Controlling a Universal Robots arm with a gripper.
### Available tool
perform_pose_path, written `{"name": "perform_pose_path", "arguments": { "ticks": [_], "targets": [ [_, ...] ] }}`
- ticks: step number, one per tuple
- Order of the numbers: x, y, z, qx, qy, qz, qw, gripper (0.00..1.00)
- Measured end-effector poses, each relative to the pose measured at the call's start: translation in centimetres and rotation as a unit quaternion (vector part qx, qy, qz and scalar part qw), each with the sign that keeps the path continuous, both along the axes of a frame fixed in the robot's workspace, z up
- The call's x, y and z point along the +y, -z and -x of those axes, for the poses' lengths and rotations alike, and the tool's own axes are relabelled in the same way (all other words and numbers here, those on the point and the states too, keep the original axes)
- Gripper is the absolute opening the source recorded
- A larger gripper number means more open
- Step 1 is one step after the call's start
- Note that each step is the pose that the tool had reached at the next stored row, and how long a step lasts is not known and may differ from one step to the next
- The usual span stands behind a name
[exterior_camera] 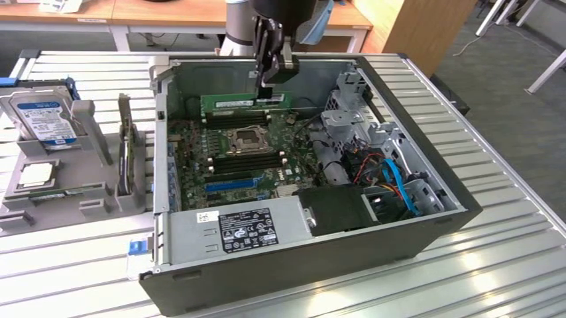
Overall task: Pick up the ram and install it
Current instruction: 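Pick up the ram and move it above insertion slot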
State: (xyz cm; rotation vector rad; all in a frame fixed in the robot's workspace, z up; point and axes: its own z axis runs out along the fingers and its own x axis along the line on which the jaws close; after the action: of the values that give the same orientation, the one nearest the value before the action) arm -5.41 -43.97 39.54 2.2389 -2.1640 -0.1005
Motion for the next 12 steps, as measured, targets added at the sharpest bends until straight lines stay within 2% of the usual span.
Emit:
{"name": "perform_pose_path", "arguments": {
  "ticks": [5, 12],
  "targets": [
    [1.19, 0.01, 0.0, 0.0, 0.0, 0.0, 1.0, 0.11],
    [2.58, 0.02, 0.0, 0.0, 0.0, 0.0001, 1.0, 0.11]
  ]
}}
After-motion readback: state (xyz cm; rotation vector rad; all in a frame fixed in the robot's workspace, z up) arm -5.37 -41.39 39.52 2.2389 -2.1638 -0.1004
